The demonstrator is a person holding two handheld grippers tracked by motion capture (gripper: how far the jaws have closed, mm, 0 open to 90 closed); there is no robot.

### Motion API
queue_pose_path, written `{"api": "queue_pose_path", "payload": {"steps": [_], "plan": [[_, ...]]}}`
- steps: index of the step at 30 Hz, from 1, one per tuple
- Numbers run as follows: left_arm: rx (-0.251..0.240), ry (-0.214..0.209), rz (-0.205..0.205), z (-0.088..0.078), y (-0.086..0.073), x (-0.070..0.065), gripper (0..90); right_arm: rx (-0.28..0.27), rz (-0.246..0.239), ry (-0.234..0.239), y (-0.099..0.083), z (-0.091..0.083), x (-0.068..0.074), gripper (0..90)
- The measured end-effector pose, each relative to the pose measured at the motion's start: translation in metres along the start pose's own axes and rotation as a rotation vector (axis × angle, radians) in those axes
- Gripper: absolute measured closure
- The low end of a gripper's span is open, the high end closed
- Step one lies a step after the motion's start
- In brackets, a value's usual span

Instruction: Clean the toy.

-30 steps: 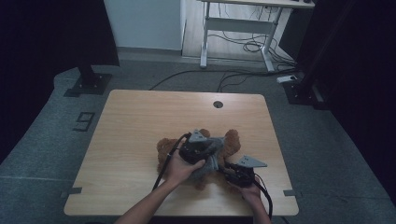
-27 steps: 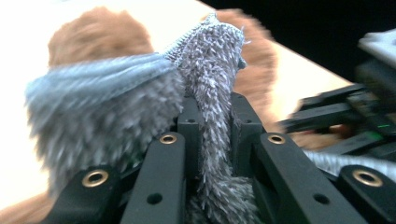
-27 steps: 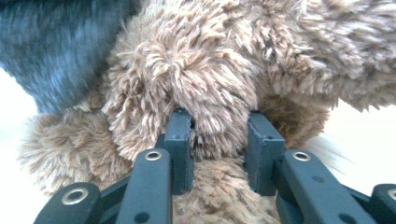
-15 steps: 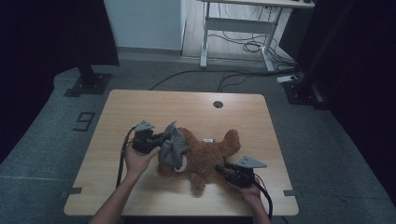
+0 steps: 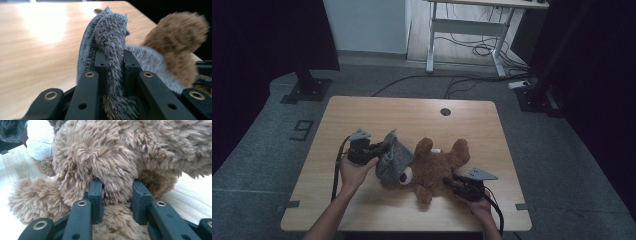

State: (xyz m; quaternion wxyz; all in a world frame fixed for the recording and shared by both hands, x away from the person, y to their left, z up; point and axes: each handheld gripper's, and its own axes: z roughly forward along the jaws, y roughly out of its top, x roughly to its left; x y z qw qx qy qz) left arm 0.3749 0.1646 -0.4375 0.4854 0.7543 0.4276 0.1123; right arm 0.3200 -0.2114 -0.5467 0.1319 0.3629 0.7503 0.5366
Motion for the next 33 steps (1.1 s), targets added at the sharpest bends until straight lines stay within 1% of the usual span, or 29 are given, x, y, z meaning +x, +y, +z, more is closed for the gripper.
{"api": "queue_pose_path", "payload": {"steps": [1, 2, 3, 5, 8, 9, 11, 13, 15, 16, 17, 19, 20, 21, 22, 23, 25, 27, 29, 30, 31, 32, 33], "plan": [[0.003, -0.007, 0.015, 0.004, 0.006, -0.006, 77.4, 0.000, 0.000, 0.000, 0.000, 0.000, 0.000, 66.3], [0.004, -0.018, 0.019, 0.008, 0.010, -0.011, 77.4, -0.001, 0.000, -0.001, 0.000, 0.000, 0.000, 66.3], [0.012, -0.025, 0.030, 0.012, 0.014, -0.015, 77.3, -0.002, -0.001, -0.002, 0.000, 0.000, 0.000, 66.3], [0.034, -0.036, 0.035, 0.022, 0.018, -0.021, 77.2, 0.001, -0.001, -0.001, 0.000, 0.000, 0.000, 66.2], [0.094, -0.039, 0.038, 0.038, 0.015, -0.023, 77.2, 0.000, -0.003, -0.002, 0.000, -0.001, 0.000, 65.8], [0.108, -0.041, 0.038, 0.042, 0.011, -0.023, 77.3, 0.000, -0.004, -0.002, 0.000, -0.001, 0.000, 65.0], [0.116, -0.046, 0.035, 0.045, 0.005, -0.023, 77.5, -0.001, -0.007, 0.000, 0.000, -0.001, 0.001, 62.7], [0.112, -0.056, 0.022, 0.045, -0.001, -0.021, 77.7, 0.010, -0.003, 0.014, 0.002, -0.003, 0.000, 56.3], [0.100, -0.073, 0.005, 0.043, -0.007, -0.019, 78.0, 0.021, -0.001, 0.010, 0.007, -0.005, 0.000, 41.6], [0.097, -0.080, 0.000, 0.042, -0.009, -0.019, 78.0, 0.032, 0.004, 0.001, 0.010, -0.006, -0.001, 31.2], [0.092, -0.084, 0.002, 0.041, -0.011, -0.019, 78.1, 0.048, 0.017, 0.004, 0.013, -0.005, -0.002, 25.8], [0.084, -0.093, 0.007, 0.039, -0.015, -0.020, 78.3, 0.076, 0.036, 0.027, 0.021, -0.003, -0.002, 19.5], [0.081, -0.095, 0.009, 0.039, -0.017, -0.020, 78.4, 0.094, 0.035, 0.035, 0.026, 0.001, -0.002, 15.8], [0.076, -0.097, 0.013, 0.038, -0.019, -0.021, 78.4, 0.109, 0.031, 0.031, 0.029, 0.004, -0.001, 13.4], [0.073, -0.098, 0.013, 0.037, -0.020, -0.021, 78.5, 0.130, 0.025, 0.023, 0.033, 0.010, 0.000, 12.1], [0.069, -0.099, 0.008, 0.037, -0.022, -0.021, 78.5, 0.144, 0.031, 0.023, 0.035, 0.015, -0.001, 10.2], [0.065, -0.106, 0.000, 0.036, -0.024, -0.019, 78.6, 0.158, 0.056, 0.050, 0.037, 0.023, -0.004, 8.5], [0.059, -0.120, -0.019, 0.035, -0.026, -0.017, 78.6, 0.189, 0.094, 0.064, 0.037, 0.031, -0.007, 9.9], [0.056, -0.126, -0.019, 0.034, -0.028, -0.016, 78.6, 0.191, 0.106, 0.072, 0.036, 0.035, -0.009, 19.6], [0.054, -0.126, -0.019, 0.034, -0.028, -0.017, 78.6, 0.190, 0.109, 0.078, 0.035, 0.036, -0.009, 29.8], [0.053, -0.127, -0.018, 0.033, -0.028, -0.017, 78.6, 0.185, 0.106, 0.080, 0.035, 0.036, -0.008, 35.8], [0.051, -0.126, -0.015, 0.033, -0.028, -0.018, 78.6, 0.172, 0.095, 0.069, 0.035, 0.036, -0.006, 44.8], [0.047, -0.124, -0.011, 0.032, -0.028, -0.018, 78.6, 0.164, 0.083, 0.063, 0.035, 0.035, -0.004, 49.6]]}}
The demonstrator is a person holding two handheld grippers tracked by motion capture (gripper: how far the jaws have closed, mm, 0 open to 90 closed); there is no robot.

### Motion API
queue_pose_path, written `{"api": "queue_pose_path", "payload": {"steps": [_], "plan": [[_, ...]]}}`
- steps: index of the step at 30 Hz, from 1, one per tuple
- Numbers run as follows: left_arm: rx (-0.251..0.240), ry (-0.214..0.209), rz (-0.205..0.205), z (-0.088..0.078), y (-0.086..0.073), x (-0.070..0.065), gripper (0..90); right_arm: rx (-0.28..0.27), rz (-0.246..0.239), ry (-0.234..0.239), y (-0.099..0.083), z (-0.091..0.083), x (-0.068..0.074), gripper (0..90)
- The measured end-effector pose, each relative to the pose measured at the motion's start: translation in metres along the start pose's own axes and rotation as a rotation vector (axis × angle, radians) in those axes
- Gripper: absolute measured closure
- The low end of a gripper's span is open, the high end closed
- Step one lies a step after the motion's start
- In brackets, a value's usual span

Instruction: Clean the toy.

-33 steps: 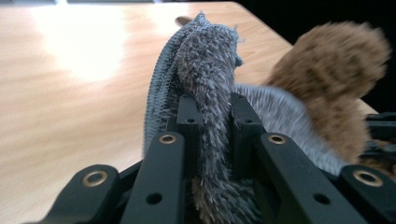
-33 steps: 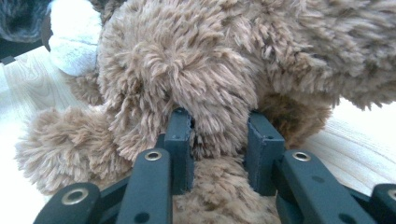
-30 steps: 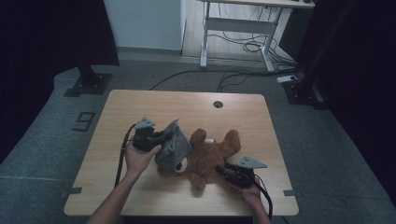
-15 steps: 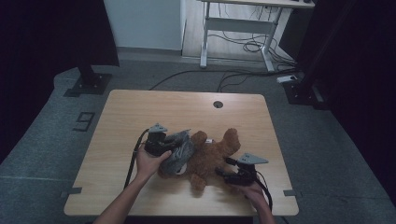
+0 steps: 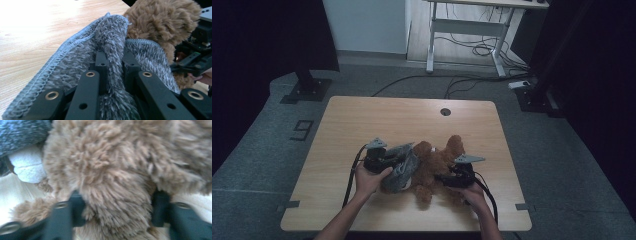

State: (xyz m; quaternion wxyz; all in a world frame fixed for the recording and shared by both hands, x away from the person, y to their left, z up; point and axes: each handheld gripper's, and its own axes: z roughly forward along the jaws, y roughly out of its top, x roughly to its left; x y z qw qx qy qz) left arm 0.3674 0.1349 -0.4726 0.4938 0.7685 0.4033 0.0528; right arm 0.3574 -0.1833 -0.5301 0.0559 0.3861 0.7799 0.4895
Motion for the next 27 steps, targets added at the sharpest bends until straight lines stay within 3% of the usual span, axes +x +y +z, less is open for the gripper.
{"api": "queue_pose_path", "payload": {"steps": [2, 5, 12, 15, 17, 18, 22, 27], "plan": [[-0.009, 0.006, 0.007, -0.002, 0.000, -0.002, 78.7, -0.020, -0.030, -0.025, 0.001, -0.002, 0.006, 58.3], [-0.025, 0.013, 0.004, -0.005, 0.003, -0.001, 78.7, -0.051, -0.046, -0.048, 0.001, -0.002, 0.011, 64.0], [-0.076, 0.034, -0.007, -0.016, 0.023, 0.009, 78.8, -0.152, -0.114, -0.108, 0.014, 0.004, 0.020, 66.9], [-0.104, 0.053, 0.000, -0.021, 0.034, 0.012, 78.7, -0.240, -0.187, -0.160, 0.023, 0.010, 0.025, 66.3], [-0.103, 0.060, -0.010, -0.020, 0.037, 0.016, 78.6, -0.271, -0.263, -0.176, 0.027, 0.016, 0.025, 63.8], [-0.094, 0.061, -0.012, -0.018, 0.036, 0.017, 78.6, -0.267, -0.284, -0.179, 0.027, 0.021, 0.022, 63.0], [-0.065, 0.045, -0.034, -0.009, 0.025, 0.022, 78.4, -0.240, -0.284, -0.160, 0.019, 0.026, 0.012, 60.7], [-0.056, 0.016, -0.021, -0.009, 0.020, 0.010, 77.6, -0.200, -0.336, -0.152, 0.004, 0.018, 0.014, 58.3]]}}
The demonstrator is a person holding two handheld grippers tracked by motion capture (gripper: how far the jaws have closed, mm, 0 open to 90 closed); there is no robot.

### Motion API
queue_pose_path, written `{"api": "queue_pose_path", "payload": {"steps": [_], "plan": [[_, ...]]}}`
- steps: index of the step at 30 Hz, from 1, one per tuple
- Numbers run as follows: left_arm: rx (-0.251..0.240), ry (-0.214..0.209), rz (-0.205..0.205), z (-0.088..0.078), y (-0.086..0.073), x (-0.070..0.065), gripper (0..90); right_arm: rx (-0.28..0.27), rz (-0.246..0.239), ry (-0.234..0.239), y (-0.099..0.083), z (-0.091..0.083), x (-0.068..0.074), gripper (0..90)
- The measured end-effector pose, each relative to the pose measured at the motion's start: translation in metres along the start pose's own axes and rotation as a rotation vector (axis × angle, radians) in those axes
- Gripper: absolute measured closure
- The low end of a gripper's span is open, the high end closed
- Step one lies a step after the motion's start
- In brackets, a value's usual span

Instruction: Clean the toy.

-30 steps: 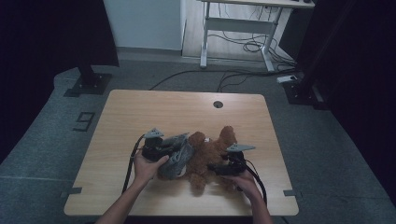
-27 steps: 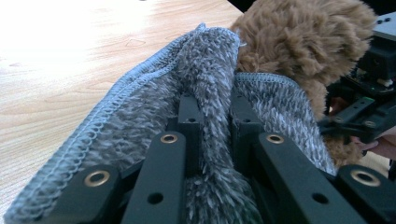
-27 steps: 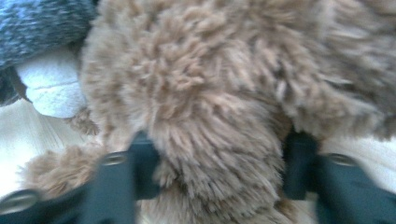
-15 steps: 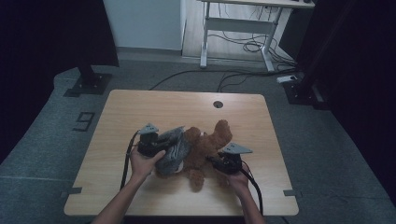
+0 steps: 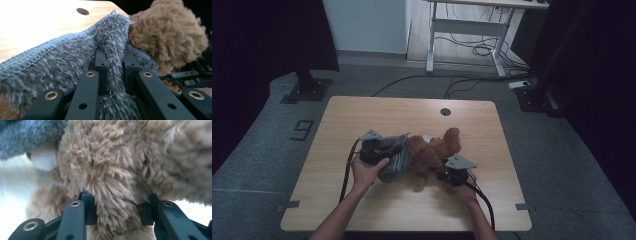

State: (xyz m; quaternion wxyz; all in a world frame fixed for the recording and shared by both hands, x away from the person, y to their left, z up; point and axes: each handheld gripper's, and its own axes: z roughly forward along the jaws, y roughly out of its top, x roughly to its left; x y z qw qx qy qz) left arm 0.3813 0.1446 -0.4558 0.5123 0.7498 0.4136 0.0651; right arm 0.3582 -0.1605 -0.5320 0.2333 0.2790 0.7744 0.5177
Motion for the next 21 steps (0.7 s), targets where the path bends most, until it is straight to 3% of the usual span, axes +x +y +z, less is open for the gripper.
{"api": "queue_pose_path", "payload": {"steps": [4, 7, 11, 13, 15, 19, 21], "plan": [[-0.031, -0.013, 0.015, -0.007, 0.012, -0.011, 77.1, 0.042, -0.006, 0.004, -0.010, -0.006, 0.002, 56.2], [-0.040, -0.004, 0.030, -0.006, 0.022, -0.017, 76.9, 0.040, 0.014, 0.010, -0.017, -0.009, 0.000, 54.9], [-0.022, 0.028, 0.028, 0.003, 0.027, -0.014, 76.3, 0.047, -0.025, 0.002, -0.018, -0.011, 0.003, 54.7], [0.025, 0.034, 0.009, 0.011, 0.025, -0.006, 76.1, 0.052, -0.045, 0.003, -0.019, -0.013, 0.004, 54.3], [0.073, 0.010, -0.021, 0.018, 0.017, 0.000, 76.3, 0.053, -0.042, 0.004, -0.020, -0.014, 0.004, 52.9], [0.063, -0.010, -0.039, 0.019, 0.001, 0.003, 77.2, 0.067, -0.009, -0.006, -0.022, -0.017, 0.004, 40.0], [0.049, -0.023, -0.042, 0.017, -0.006, 0.002, 77.6, 0.074, 0.033, -0.005, -0.022, -0.021, 0.002, 35.3]]}}
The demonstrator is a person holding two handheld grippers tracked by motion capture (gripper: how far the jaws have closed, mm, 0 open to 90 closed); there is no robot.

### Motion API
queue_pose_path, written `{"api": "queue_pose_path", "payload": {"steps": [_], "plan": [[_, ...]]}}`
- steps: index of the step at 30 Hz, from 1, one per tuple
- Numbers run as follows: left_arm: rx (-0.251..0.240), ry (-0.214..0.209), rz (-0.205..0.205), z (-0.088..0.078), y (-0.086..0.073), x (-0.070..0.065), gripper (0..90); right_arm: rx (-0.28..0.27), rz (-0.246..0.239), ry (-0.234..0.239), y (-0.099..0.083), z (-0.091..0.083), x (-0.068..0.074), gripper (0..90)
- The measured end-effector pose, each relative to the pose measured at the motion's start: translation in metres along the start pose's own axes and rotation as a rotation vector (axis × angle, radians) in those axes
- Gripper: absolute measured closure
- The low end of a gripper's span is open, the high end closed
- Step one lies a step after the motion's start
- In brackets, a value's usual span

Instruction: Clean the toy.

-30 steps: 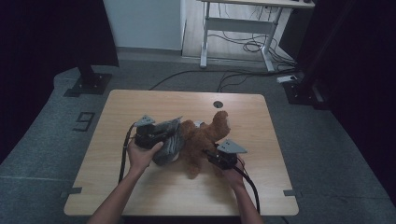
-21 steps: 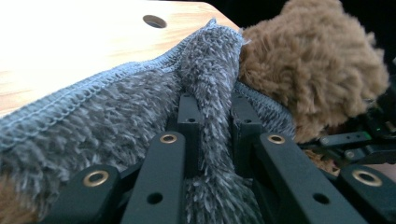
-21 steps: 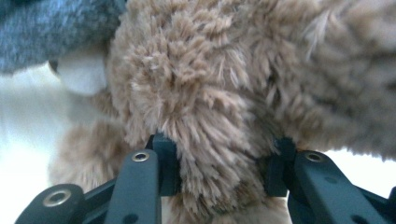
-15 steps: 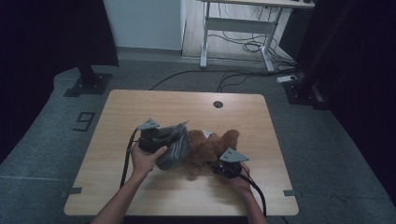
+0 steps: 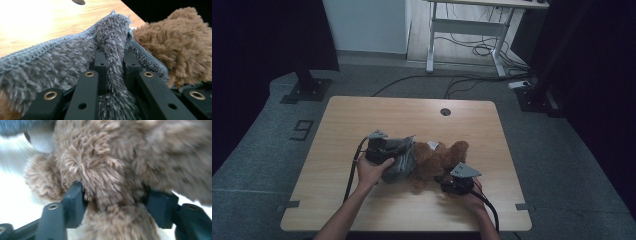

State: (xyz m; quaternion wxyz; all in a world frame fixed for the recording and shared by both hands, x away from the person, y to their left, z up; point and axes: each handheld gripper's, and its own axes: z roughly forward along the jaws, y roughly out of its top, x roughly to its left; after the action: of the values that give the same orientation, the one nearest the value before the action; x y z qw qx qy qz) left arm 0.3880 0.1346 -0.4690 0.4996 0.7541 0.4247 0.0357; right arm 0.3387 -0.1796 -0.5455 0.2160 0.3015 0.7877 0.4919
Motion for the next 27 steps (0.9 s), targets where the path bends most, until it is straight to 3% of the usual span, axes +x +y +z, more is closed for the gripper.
{"api": "queue_pose_path", "payload": {"steps": [2, 4, 6, 9, 13, 16, 18, 21, 24, 27], "plan": [[-0.013, -0.007, 0.006, -0.001, -0.007, -0.003, 77.7, -0.012, 0.061, 0.023, 0.000, -0.006, -0.002, 30.2], [-0.023, -0.006, 0.023, -0.003, -0.014, -0.006, 77.9, -0.020, 0.088, 0.014, 0.002, -0.012, -0.003, 24.9], [-0.033, -0.007, 0.035, -0.005, -0.019, -0.008, 78.0, -0.060, 0.124, 0.004, 0.003, -0.019, -0.005, 22.6], [-0.042, -0.018, 0.035, -0.008, -0.026, -0.010, 78.1, -0.140, 0.224, -0.003, 0.005, -0.033, -0.016, 20.4], [-0.036, -0.020, 0.048, -0.009, -0.028, -0.013, 78.0, -0.203, 0.282, 0.005, 0.009, -0.044, -0.025, 19.2], [-0.029, -0.025, 0.042, -0.009, -0.026, -0.015, 77.7, -0.220, 0.259, 0.030, 0.016, -0.045, -0.024, 33.1], [-0.027, -0.039, 0.026, -0.012, -0.022, -0.016, 77.2, -0.181, 0.212, -0.001, 0.018, -0.040, -0.018, 43.2], [-0.051, -0.065, 0.011, -0.016, -0.008, -0.023, 76.6, -0.103, 0.174, -0.059, 0.016, -0.031, -0.015, 49.4], [-0.073, -0.092, 0.055, -0.017, 0.009, -0.041, 76.6, -0.102, 0.190, -0.084, 0.012, -0.027, -0.016, 52.2], [-0.072, -0.118, 0.092, -0.011, 0.020, -0.059, 76.4, -0.115, 0.153, -0.085, 0.012, -0.028, -0.014, 53.2]]}}
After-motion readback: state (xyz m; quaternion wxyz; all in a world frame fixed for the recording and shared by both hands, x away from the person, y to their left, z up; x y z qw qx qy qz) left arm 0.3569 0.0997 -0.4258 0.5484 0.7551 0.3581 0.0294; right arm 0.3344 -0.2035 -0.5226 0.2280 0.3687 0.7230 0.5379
